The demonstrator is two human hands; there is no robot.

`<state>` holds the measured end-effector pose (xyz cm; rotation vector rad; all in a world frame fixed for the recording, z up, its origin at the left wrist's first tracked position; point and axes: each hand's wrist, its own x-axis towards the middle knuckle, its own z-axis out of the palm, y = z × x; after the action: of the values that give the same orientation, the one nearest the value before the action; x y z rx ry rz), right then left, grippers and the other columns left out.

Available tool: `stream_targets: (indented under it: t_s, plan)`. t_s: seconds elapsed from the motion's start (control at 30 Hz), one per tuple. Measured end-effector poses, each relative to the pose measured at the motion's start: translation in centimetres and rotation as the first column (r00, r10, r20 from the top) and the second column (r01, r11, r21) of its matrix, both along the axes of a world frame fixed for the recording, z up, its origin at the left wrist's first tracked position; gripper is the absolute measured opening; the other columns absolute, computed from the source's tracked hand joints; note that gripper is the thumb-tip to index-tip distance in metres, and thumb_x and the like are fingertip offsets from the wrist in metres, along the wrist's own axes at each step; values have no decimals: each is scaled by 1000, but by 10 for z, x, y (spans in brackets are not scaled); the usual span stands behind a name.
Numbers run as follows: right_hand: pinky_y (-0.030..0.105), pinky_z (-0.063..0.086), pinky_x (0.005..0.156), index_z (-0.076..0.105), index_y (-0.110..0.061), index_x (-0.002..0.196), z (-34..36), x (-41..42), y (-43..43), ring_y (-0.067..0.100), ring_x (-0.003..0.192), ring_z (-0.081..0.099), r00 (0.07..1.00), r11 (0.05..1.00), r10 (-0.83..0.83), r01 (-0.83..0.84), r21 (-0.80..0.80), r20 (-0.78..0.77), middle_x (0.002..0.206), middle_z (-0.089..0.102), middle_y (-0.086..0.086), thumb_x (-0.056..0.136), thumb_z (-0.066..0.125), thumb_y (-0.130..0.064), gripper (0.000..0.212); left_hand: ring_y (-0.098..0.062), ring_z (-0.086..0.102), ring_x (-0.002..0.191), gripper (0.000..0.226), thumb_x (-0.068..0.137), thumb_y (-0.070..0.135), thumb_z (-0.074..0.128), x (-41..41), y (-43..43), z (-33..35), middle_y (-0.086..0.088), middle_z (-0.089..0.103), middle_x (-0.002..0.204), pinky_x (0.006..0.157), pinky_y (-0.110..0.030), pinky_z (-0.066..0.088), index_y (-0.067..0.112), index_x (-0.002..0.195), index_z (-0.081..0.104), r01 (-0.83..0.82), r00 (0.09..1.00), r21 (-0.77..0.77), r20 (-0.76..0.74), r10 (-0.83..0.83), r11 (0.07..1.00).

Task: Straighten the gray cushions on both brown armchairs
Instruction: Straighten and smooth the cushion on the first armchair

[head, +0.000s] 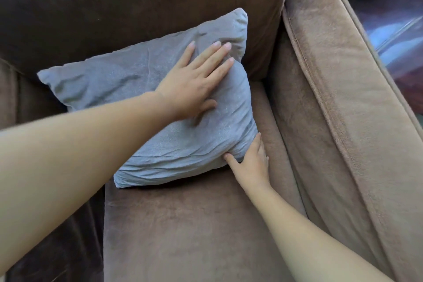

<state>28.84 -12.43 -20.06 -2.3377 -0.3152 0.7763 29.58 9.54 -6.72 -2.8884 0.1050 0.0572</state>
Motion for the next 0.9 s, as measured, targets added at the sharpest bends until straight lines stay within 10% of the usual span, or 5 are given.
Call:
stream_targets:
  t_s: [0.4, 0.67, 0.77, 0.9]
  plan:
    - [43, 4, 126, -17, -11, 155, 23, -2, 44, 20, 153, -16, 946, 968, 230, -247, 49, 228, 166, -18, 9, 76, 67, -64, 127, -25, -10, 155, 103, 79, 81, 40, -75, 93, 0, 11, -11, 168, 116, -70, 3, 40, 155, -17, -182, 958, 52, -218, 189, 982]
    - [45, 7, 126, -8, -7, 157, 54, -3, 48, 23, 154, -7, 910, 969, 223, -245, 20, 351, 166, -10, 12, 81, 68, -56, 118, -28, 0, 156, 93, 86, 62, 54, -98, 69, -4, 4, 1, 169, 117, -69, 8, 29, 159, 6, -240, 970, -125, -64, 233, 963]
    - [51, 21, 122, 7, -6, 157, 88, -5, 63, 26, 154, 7, 785, 923, 299, -382, 45, 542, 166, 3, 15, 86, 69, -41, 101, -25, 5, 156, 85, 91, 47, 61, -137, 49, -15, -2, 7, 169, 121, -56, 9, 19, 159, 17, -480, 811, -457, 92, 577, 748]
    - [50, 27, 120, 24, -3, 154, 129, -11, 123, 26, 152, 19, 615, 741, 499, -668, 67, 610, 163, 22, 13, 90, 67, -30, 82, -16, 3, 155, 88, 93, 40, 63, -183, 22, -43, -2, 4, 169, 126, -38, 9, 13, 159, 10, -536, 402, -825, -66, 913, 176]
